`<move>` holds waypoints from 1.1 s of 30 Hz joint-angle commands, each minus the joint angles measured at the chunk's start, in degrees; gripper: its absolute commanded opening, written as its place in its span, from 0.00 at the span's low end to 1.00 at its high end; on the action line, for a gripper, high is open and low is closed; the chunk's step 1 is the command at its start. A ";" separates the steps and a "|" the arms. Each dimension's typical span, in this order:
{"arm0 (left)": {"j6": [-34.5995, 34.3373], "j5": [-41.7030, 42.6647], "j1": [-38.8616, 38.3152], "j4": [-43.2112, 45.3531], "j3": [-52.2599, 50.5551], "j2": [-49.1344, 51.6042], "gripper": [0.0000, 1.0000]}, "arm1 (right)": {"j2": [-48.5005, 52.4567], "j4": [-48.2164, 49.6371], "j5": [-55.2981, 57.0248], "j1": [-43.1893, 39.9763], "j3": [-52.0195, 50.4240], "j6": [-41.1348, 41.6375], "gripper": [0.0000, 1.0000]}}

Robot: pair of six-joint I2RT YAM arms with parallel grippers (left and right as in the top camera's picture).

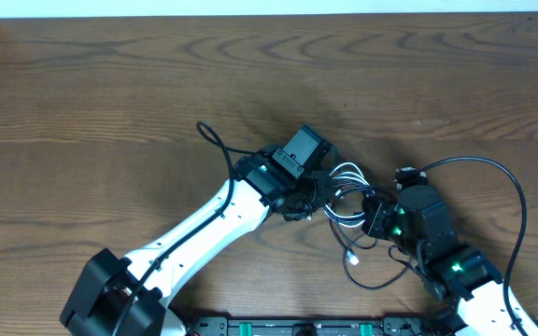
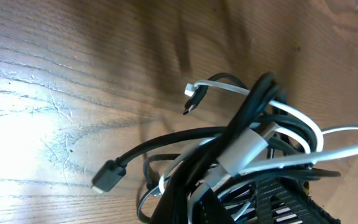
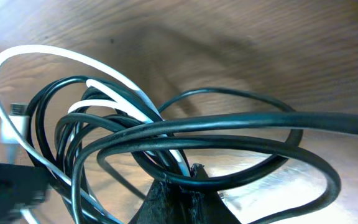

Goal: Untangle cables

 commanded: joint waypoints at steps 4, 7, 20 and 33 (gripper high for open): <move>1.18 4.59 1.92 0.11 0.79 -4.87 0.08 | 2.54 -1.64 9.16 0.13 1.25 -1.07 0.02; 1.16 7.02 2.99 0.35 0.79 -6.29 0.07 | 5.16 -1.62 9.55 0.13 1.25 -1.14 0.01; -2.91 -9.11 5.62 6.34 0.79 -6.60 0.08 | 1.77 0.46 -23.85 0.11 2.27 -7.30 0.39; -2.89 -8.09 9.57 12.68 0.79 -7.52 0.08 | -0.22 -10.73 -20.59 0.33 2.12 -4.04 0.52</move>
